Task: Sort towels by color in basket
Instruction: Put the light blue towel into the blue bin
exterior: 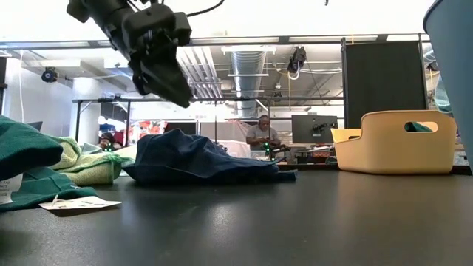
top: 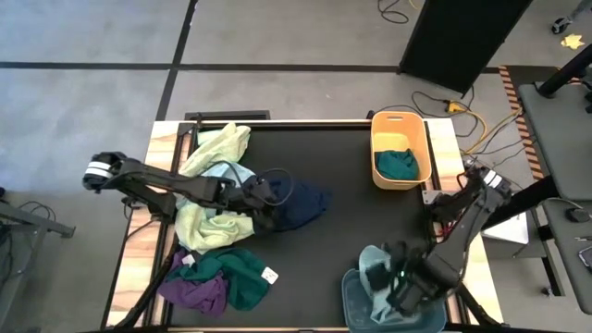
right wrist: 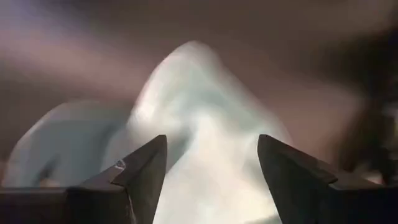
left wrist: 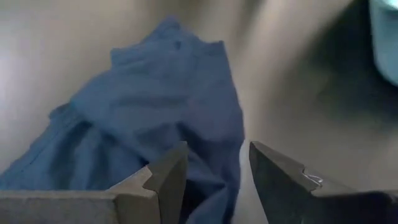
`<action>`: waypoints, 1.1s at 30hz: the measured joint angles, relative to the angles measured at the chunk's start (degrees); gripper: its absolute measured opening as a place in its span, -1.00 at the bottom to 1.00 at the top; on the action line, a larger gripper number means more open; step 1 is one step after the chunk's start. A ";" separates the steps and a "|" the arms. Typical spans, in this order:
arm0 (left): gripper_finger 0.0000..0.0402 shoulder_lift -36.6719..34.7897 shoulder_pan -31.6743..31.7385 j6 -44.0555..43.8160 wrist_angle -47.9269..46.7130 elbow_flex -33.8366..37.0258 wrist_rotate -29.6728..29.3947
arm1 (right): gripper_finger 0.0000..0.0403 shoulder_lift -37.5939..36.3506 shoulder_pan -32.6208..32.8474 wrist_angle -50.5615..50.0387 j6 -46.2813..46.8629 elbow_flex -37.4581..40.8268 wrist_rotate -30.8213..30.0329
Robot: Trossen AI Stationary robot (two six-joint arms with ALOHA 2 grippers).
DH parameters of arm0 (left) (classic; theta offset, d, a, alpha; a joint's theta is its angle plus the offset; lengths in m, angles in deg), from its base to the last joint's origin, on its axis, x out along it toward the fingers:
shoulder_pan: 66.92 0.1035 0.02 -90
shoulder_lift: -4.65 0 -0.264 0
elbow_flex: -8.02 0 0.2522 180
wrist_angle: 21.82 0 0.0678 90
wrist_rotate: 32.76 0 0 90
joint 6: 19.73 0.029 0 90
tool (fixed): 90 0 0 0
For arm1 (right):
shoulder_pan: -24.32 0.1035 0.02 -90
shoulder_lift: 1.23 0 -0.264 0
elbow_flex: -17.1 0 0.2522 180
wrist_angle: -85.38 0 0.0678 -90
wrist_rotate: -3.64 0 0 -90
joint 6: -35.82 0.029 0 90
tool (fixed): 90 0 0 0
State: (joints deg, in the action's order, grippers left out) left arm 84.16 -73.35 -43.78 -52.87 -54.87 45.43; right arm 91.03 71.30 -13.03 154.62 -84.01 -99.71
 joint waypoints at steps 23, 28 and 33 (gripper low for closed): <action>-0.21 7.58 -5.27 -1.51 -3.76 1.01 -2.52 | -0.18 -5.19 -8.10 30.94 -12.70 17.25 31.22; -0.21 7.48 -5.25 -1.50 -3.44 1.01 -4.78 | -0.23 -0.26 -3.51 32.77 -4.28 17.36 30.49; -0.21 7.45 -5.24 -0.14 -3.34 1.03 -4.77 | -0.19 7.53 -1.85 35.68 -3.12 17.40 30.29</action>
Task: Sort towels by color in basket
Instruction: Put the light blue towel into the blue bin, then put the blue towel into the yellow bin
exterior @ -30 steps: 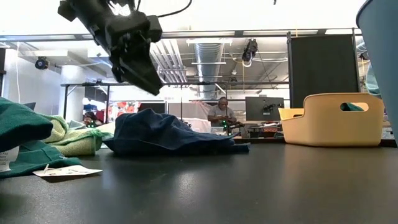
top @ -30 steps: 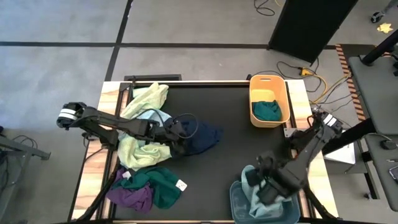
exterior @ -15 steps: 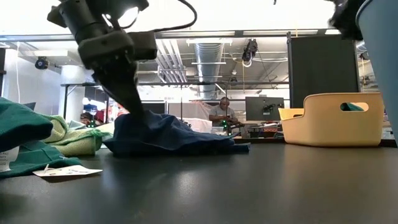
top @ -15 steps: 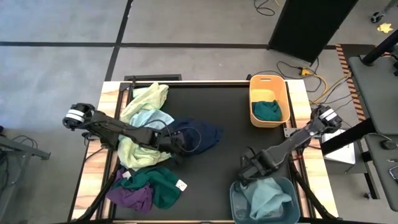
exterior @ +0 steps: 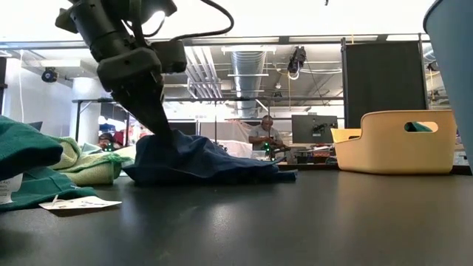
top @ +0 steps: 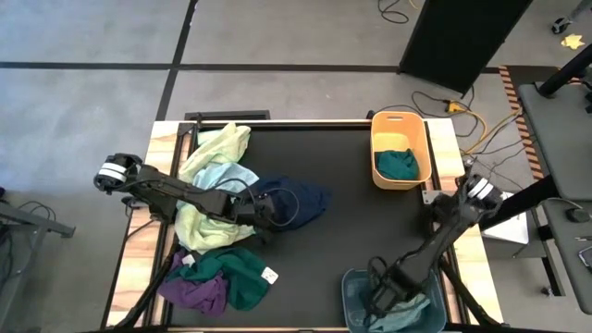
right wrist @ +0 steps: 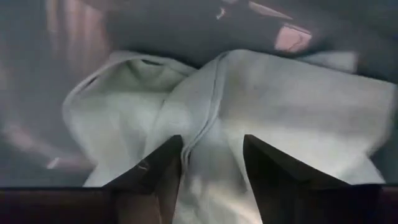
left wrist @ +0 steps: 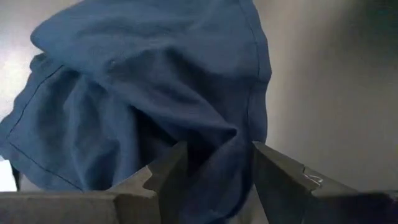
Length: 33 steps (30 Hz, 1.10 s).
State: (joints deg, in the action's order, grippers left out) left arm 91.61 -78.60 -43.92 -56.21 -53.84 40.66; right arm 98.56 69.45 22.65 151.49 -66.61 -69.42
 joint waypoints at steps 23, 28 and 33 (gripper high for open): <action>-0.14 -2.17 13.15 -3.21 5.53 0.02 6.83 | 0.79 -21.36 0.35 -7.40 -6.83 -4.48 -23.68; 0.05 4.92 13.49 -4.35 7.91 0.02 10.66 | 0.79 -22.85 -1.30 -6.57 -12.24 -4.52 -30.69; 0.13 11.47 13.29 -5.78 18.25 0.02 14.59 | 0.79 -23.24 -4.02 -3.77 -20.04 -4.57 -34.22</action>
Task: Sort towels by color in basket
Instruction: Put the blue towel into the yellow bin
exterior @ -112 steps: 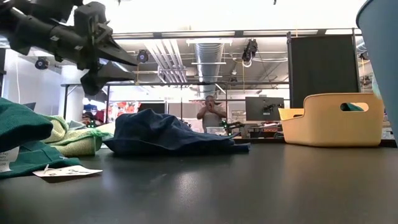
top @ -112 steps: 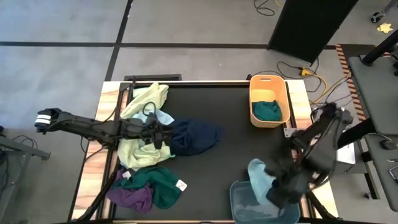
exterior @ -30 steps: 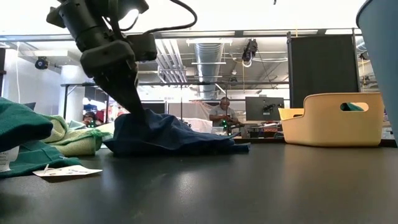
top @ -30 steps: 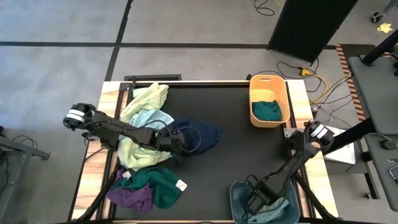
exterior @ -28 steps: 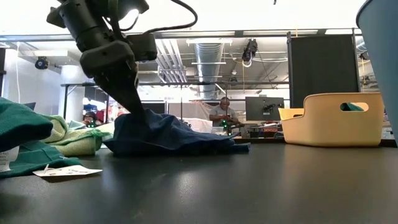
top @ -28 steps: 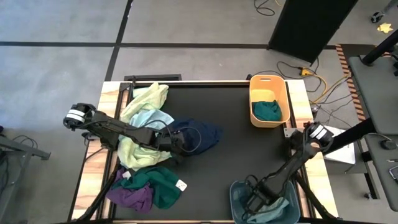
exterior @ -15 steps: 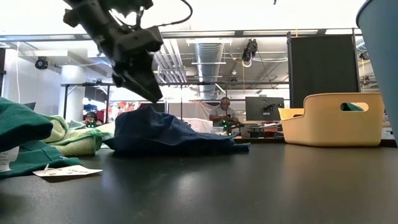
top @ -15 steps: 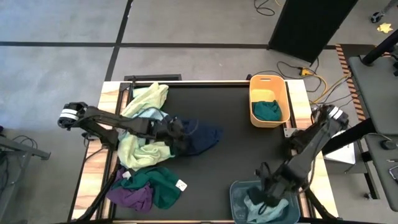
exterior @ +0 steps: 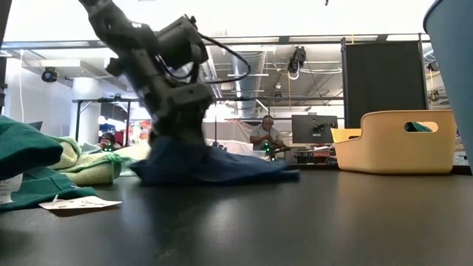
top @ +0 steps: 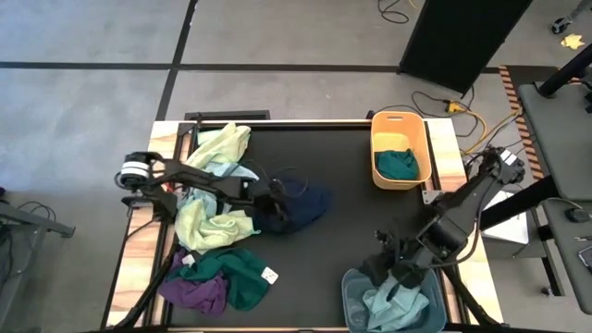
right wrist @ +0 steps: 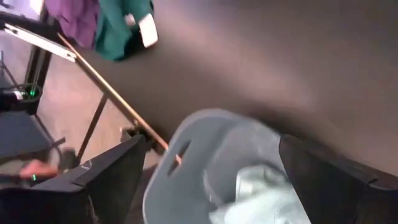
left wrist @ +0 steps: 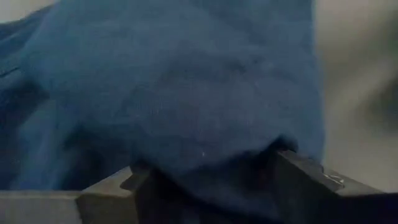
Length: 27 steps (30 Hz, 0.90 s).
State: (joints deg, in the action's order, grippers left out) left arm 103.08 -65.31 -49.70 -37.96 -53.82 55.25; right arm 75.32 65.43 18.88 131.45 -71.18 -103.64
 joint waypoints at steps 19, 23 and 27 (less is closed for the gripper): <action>0.11 -0.33 -5.98 16.12 -4.59 -19.34 9.66 | 0.79 5.35 -16.67 0.18 -31.34 0.16 -9.99; 0.11 -7.05 -8.36 20.03 -23.49 -20.39 1.89 | 0.79 11.16 -18.04 2.38 -36.49 0.24 -9.70; 0.11 -15.57 -10.50 17.74 -31.43 -17.56 -4.12 | 0.79 18.12 -21.06 6.53 -40.47 0.27 -9.36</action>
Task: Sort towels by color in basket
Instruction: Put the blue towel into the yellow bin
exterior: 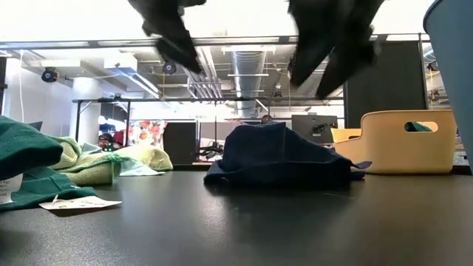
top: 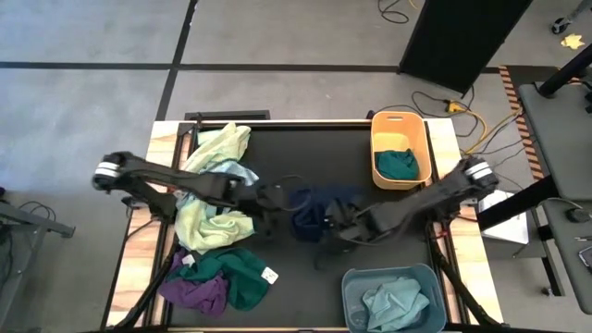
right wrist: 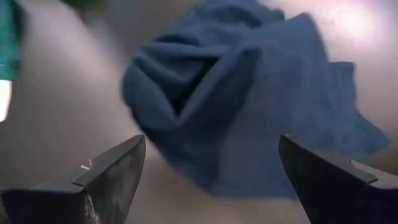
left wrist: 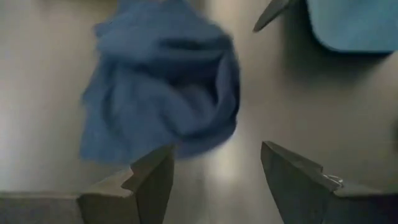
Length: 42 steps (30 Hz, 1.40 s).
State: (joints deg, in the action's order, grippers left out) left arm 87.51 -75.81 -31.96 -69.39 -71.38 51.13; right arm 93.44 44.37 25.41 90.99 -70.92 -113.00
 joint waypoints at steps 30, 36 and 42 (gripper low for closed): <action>0.11 -32.43 -10.21 -22.55 1.05 27.18 -6.84 | -0.91 7.91 -15.20 0.31 3.04 -3.57 -0.10; 0.11 -32.21 -10.10 -21.31 1.91 28.93 -9.35 | -0.92 -8.41 -19.69 -17.24 7.53 -4.48 -17.64; 0.11 -32.16 -9.18 -18.39 4.90 29.20 -15.77 | -0.93 -21.52 -29.52 -33.02 10.81 -3.47 -25.88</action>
State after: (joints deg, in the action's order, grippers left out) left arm 55.34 -84.99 -50.35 -64.49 -42.18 35.35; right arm 71.93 14.85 -7.61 101.80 -74.39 -138.88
